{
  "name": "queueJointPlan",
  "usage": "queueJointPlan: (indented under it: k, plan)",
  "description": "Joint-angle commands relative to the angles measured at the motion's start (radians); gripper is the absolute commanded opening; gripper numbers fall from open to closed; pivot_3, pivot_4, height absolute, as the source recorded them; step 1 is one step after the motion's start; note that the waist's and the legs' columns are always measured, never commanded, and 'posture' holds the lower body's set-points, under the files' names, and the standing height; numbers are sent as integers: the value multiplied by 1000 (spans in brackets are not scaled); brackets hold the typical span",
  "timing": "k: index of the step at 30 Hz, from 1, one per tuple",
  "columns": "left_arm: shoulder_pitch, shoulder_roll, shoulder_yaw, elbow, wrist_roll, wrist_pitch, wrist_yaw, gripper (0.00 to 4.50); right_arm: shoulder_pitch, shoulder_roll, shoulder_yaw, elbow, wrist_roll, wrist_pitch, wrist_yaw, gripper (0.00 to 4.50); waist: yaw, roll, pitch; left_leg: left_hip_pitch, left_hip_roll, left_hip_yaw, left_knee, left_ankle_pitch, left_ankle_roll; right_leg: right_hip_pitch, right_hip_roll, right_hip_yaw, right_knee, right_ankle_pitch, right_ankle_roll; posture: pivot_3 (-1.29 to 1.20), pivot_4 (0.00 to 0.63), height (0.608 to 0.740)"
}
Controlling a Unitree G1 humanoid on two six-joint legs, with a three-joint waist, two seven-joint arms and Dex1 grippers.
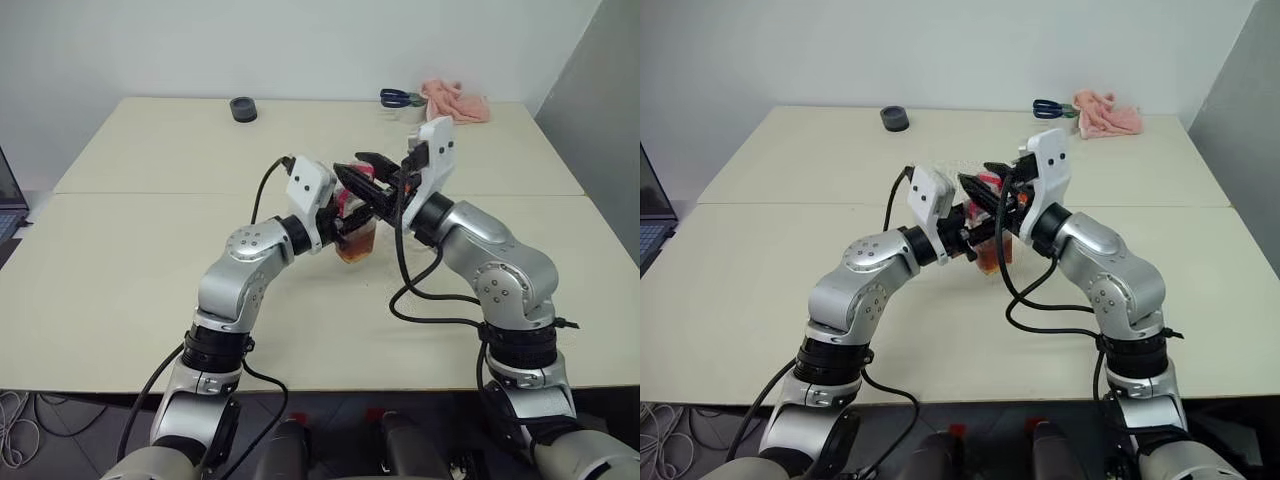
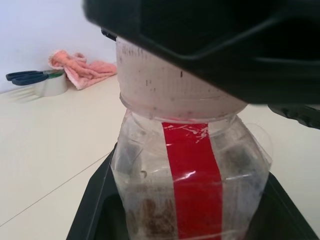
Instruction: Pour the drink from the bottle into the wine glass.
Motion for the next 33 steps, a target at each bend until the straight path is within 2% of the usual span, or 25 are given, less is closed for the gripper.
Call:
queueJointPlan:
  k: [1, 5, 8, 10, 14, 16, 18, 22, 23, 24, 27, 29, 33]
  plan:
    - [-14, -5, 13, -54, -22, -14, 1, 1795, 15, -21, 21, -29, -13, -22, 45, 1904, 0, 0, 0, 0, 0, 0, 0, 0, 0, 0, 0, 0, 0, 0, 0, 0, 150, 740]
    - [-19, -1, 25, -79, -47, 12, -2, 1795, 10, -51, 17, -30, -11, -29, 93, 1904, 0, 0, 0, 0, 0, 0, 0, 0, 0, 0, 0, 0, 0, 0, 0, 0, 150, 740]
    - [-16, 30, 37, -150, -126, 70, -60, 1795, -43, -101, -7, -12, 44, -33, 215, 1904, -2, 0, 1, 0, 0, 0, 0, 0, 0, 0, 0, 0, 0, 0, 0, 0, 150, 740]
    - [-18, 71, 65, -230, -251, 150, -133, 1795, -106, -140, -37, 12, 140, -16, 355, 1904, -6, 1, 1, 0, 0, 0, 0, 0, 0, 0, 0, 0, 0, 0, 0, 0, 150, 740]
    - [-48, 230, 149, -345, -602, 392, -309, 1795, -260, -197, -76, 94, 385, 128, 605, 1904, -18, 2, 5, 0, 1, -1, -1, 0, 0, 0, 1, -1, 0, 0, 0, 0, 150, 740]
    - [-87, 295, 168, -335, -705, 468, -368, 1795, -325, -189, -78, 148, 462, 207, 634, 1904, -23, 2, 5, 0, 1, -2, -1, 0, 0, 1, 1, -2, 0, 0, 0, 0, 150, 740]
    - [-141, 322, 173, -294, -735, 495, -378, 1795, -357, -185, -77, 181, 488, 247, 639, 1904, -23, 2, 5, 2, 1, -2, 0, 0, 0, 3, 1, -2, 0, 0, 0, 0, 150, 740]
    - [-200, 338, 174, -209, -664, 442, -367, 1795, -333, -238, -88, 179, 478, 260, 656, 1904, -13, 2, 5, 2, 0, -3, 1, 0, 1, 4, 1, -4, -1, 0, 0, 0, 150, 740]
    - [-200, 343, 173, -194, -638, 419, -364, 1795, -316, -258, -100, 170, 481, 265, 654, 2625, -12, 2, 5, 1, 0, -3, 1, 0, 1, 4, 0, -4, -1, 0, 0, 0, 150, 740]
    - [-193, 349, 173, -183, -614, 398, -359, 1795, -294, -286, -115, 159, 479, 267, 652, 2832, -12, 2, 5, 1, 0, -3, 0, 0, 0, 3, 0, -4, -1, 0, 0, 0, 150, 740]
    - [-136, 388, 132, -183, -490, 287, -374, 1795, -205, -388, -160, 103, 440, 235, 636, 3867, -8, 3, 6, 0, 0, -3, 0, 0, 0, 2, 0, -4, -2, 0, 0, 0, 150, 740]
    - [-108, 392, 108, -173, -420, 221, -363, 1795, -152, -416, -174, 42, 411, 209, 583, 4464, -5, 4, 7, 0, 0, -1, -1, 0, 0, 1, -1, -2, -2, 0, 0, 0, 150, 740]
    - [-75, 366, 77, -142, -302, 120, -307, 1795, -72, -400, -177, -78, 308, 160, 404, 4464, -7, 4, 7, 0, 1, 1, -1, 0, 0, -1, 0, 0, -1, 0, 0, 0, 150, 740]
